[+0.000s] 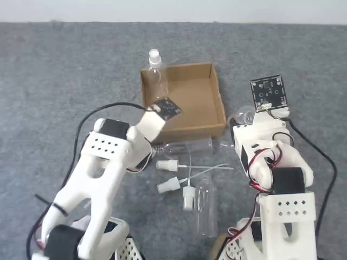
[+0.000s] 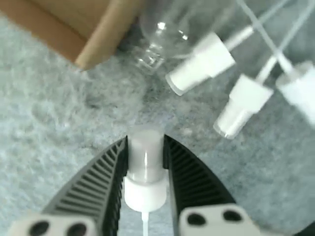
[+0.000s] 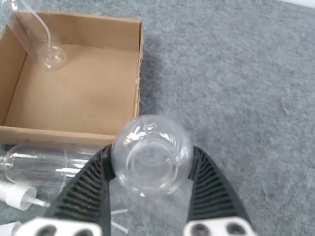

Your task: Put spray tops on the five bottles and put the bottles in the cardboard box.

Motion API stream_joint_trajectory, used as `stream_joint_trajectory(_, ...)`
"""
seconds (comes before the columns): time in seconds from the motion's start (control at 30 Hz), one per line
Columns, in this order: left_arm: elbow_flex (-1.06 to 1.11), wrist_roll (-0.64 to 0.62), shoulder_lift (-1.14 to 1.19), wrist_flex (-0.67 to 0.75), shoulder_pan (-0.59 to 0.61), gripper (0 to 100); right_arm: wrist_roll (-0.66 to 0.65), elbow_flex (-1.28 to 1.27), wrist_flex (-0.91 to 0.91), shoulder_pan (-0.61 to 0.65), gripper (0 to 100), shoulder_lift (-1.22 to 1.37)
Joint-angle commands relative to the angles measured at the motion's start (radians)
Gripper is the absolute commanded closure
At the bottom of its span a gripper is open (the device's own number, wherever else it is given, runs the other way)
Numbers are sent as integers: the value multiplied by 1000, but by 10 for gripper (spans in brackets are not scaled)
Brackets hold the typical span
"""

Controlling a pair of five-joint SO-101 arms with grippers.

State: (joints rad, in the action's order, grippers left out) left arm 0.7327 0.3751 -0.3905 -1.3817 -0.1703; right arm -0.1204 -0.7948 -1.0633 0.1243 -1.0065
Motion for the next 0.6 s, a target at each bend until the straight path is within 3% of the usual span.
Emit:
stream_joint_trajectory(0.0,-8,-173,-64,-8,-2,980,5,-37,79,-4,991,-33)
stream_joint_trajectory(0.57,54,-468,-318,58,6,989,5,-68,93,44,992,-38)
